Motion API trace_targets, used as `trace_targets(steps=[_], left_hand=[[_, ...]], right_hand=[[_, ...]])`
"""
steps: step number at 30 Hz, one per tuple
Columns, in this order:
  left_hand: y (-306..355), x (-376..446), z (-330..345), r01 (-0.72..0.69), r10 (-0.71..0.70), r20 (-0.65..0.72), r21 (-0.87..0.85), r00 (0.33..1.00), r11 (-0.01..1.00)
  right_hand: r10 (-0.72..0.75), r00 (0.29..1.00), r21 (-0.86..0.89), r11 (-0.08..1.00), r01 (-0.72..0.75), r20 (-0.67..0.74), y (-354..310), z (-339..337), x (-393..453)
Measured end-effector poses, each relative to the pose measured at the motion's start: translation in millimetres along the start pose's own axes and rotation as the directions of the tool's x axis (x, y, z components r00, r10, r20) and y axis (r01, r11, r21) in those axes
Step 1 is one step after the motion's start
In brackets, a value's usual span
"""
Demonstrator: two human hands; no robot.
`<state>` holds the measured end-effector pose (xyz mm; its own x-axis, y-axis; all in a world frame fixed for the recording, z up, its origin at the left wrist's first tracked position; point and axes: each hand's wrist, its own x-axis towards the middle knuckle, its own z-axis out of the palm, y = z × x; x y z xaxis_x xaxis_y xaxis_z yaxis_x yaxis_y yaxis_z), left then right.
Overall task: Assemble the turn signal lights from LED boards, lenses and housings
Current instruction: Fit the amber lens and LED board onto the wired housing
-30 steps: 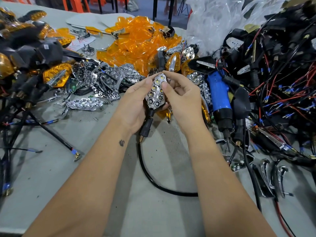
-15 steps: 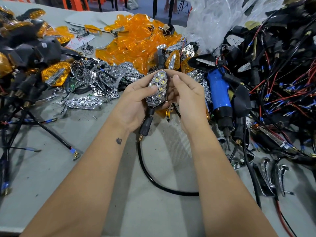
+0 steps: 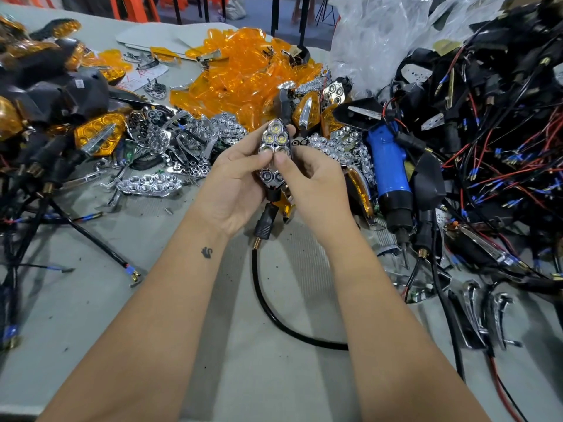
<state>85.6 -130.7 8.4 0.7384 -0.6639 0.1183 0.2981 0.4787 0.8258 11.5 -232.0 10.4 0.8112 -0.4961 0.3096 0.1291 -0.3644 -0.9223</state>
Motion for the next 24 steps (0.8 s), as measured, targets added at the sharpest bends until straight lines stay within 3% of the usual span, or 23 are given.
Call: trace_targets(steps=[4,11,15,18,21,24], left_hand=[[3.9,2.3,-3.2,0.086,-0.087,0.002,-0.142,0.996,0.986],[0.6,0.2,-3.5,0.086,-0.09,0.034,0.096,0.995,0.992],[1.5,1.4,-4.0,0.051,-0.053,0.012,0.09,0.999,0.995],[8.5,6.7,-17.0,0.01,-0.009,-0.106,0.012,0.994,1.0],[14.8,11.8,-32.1,-0.023,0.004,-0.29,-0.059,0.957,0.998],[12.9,12.9,-33.6,-0.035,0.006,-0.376,-0.07,0.927,0.997]], right_hand=[[0.005,1.0,-0.006,1.0,-0.005,0.01,-1.2,-0.3,-0.3],[-0.028,0.999,-0.027,0.999,0.029,0.043,-0.3,-0.5,0.6],[-0.007,0.999,0.042,0.999,0.005,0.037,-1.0,-0.8,-0.8],[0.037,0.998,0.107,0.994,-0.031,-0.051,1.0,-3.9,-2.7],[-0.012,0.984,-0.129,0.992,-0.011,-0.176,5.1,-9.1,0.0],[-0.068,0.994,-0.467,0.884,0.019,-0.089,9.6,-8.9,1.7]])
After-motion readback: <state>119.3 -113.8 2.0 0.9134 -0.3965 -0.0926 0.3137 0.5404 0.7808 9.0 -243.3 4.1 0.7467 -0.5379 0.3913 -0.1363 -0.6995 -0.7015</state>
